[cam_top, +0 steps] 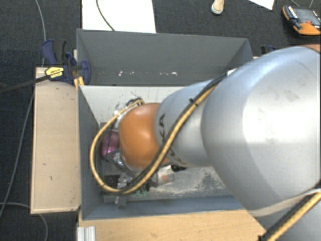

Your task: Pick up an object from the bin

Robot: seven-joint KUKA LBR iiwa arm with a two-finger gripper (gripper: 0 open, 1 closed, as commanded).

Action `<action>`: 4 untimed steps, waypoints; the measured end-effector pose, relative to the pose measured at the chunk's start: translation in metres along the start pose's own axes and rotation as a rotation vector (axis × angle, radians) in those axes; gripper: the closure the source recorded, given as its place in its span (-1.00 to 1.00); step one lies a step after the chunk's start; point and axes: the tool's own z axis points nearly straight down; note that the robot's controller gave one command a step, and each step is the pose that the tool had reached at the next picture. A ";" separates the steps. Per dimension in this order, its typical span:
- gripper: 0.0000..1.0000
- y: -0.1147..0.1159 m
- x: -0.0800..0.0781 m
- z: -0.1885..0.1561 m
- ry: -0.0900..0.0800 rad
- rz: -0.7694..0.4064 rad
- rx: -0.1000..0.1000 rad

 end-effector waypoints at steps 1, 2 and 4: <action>-1.00 -0.009 -0.003 0.000 -0.007 -0.115 -0.001; 1.00 -0.002 -0.001 0.000 -0.002 -0.005 0.001; 1.00 -0.002 -0.001 -0.005 -0.004 -0.002 -0.001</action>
Offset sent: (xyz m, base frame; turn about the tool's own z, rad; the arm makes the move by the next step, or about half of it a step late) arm 0.0001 -0.0004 0.0000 -0.0083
